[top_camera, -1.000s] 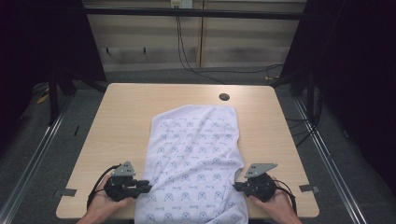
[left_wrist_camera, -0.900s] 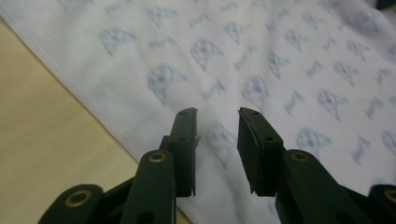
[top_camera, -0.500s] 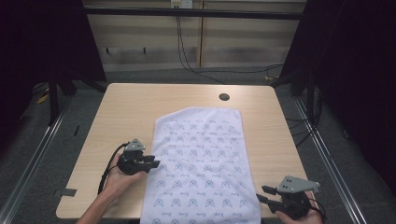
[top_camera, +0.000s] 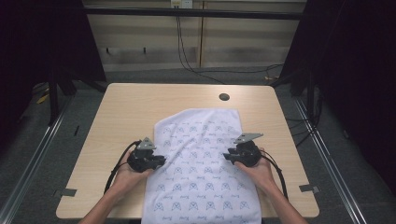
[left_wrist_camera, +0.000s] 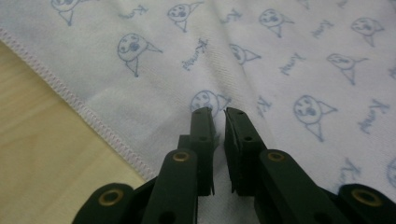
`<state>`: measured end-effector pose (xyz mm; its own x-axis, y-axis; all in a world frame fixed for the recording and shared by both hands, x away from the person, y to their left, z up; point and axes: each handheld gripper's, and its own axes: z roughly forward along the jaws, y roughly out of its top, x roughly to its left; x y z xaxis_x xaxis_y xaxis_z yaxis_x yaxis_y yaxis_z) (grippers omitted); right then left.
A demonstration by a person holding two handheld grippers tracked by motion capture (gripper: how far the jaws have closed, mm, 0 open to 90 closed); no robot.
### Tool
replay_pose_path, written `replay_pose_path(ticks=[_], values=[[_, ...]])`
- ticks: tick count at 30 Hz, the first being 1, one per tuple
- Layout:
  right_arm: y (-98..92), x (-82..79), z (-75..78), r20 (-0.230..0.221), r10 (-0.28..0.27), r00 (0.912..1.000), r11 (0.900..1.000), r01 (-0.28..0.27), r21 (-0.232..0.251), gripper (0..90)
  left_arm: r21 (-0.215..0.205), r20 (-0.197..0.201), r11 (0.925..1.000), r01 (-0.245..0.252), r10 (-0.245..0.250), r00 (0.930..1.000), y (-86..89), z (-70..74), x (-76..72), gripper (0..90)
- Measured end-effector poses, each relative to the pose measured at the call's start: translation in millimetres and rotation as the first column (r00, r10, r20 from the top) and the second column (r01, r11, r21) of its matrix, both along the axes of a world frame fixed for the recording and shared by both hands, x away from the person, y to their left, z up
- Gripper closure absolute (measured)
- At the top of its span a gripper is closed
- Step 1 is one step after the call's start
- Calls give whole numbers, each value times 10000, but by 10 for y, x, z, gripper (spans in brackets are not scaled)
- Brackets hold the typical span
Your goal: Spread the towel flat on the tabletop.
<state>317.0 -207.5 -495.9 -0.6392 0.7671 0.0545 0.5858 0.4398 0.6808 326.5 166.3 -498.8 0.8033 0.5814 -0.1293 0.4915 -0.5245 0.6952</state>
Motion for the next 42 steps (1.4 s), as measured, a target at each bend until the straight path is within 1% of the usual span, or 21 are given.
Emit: replay_pose_path(ticks=[7,9,10,11,12,15,17,19,21,22,23,24,25,27,28,30,35,36,38,40,42], values=[[-59,-208,-24,57,237,9997,9996,-236,-183,645,-180,-145,9995,248,-250,9996,113,3,-213,731],[-160,-403,-18,-109,287,9995,9996,-287,63,642,-172,-348,9988,462,-468,9983,121,20,-341,720],[-160,-403,-18,-109,287,9995,9996,-287,63,642,-172,-348,9988,462,-468,9983,121,20,-341,714],[-199,-547,-5,-199,343,9992,9994,-342,42,633,50,-157,9974,714,-713,9973,97,31,-453,711],[-202,-622,2,-311,412,9987,9991,-408,107,630,57,-265,9961,878,-876,9958,82,40,-490,703],[-199,-800,28,-333,677,9972,9973,-685,-247,623,19,-483,9923,1236,-1233,9912,58,53,-520,689],[-216,-851,29,-410,777,9961,9968,-785,-175,616,80,-330,9952,973,-970,9947,67,87,-440,697],[-230,-850,25,-354,853,9957,9963,-857,-107,622,-160,-507,9968,783,-790,9956,86,107,-357,766],[-240,-819,33,-181,750,9970,9971,-751,-79,629,-426,-322,9985,352,-366,9988,129,148,-178,796],[-247,-747,52,-62,673,9977,9976,-671,171,630,-743,-345,9972,-64,39,9994,170,165,42,864],[-247,-747,52,-62,673,9977,9976,-671,171,630,-743,-345,9972,-64,39,9994,170,165,42,863],[-243,-670,49,-153,495,9987,9986,-493,177,625,-1056,-219,9908,-847,829,9963,210,164,260,833],[-239,-632,32,-128,478,9988,9988,-477,128,619,-1219,-230,9846,-1249,1230,9921,230,158,360,787],[-240,-591,12,-190,341,9992,9993,-339,142,612,-1269,-322,9799,-1541,1512,9880,240,146,448,681],[-240,-591,12,-190,341,9992,9993,-339,142,612,-1467,-308,9728,-1792,1766,9838,240,127,516,681],[-254,-588,5,-78,312,9995,9994,-310,134,603,-1245,-354,9696,-2106,2078,9775,203,62,662,608],[-251,-604,6,-79,334,9994,9994,-333,85,593,-1167,-585,9663,-2294,2239,9729,111,-7,743,505],[-247,-608,5,-124,295,9995,9996,-294,59,591,-977,-633,9735,-2066,2011,9775,42,-26,748,542],[-245,-606,1,-99,330,9994,9994,-329,58,588,-971,-596,9768,-1910,1858,9808,5,-30,742,593],[-247,-609,3,-143,343,9993,9994,-342,100,588,-559,-383,9836,-1713,1693,9848,-65,-30,724,785],[-249,-610,3,-153,383,9992,9992,-381,101,590,-760,-250,9844,-1585,1570,9873,-112,-12,695,812]])
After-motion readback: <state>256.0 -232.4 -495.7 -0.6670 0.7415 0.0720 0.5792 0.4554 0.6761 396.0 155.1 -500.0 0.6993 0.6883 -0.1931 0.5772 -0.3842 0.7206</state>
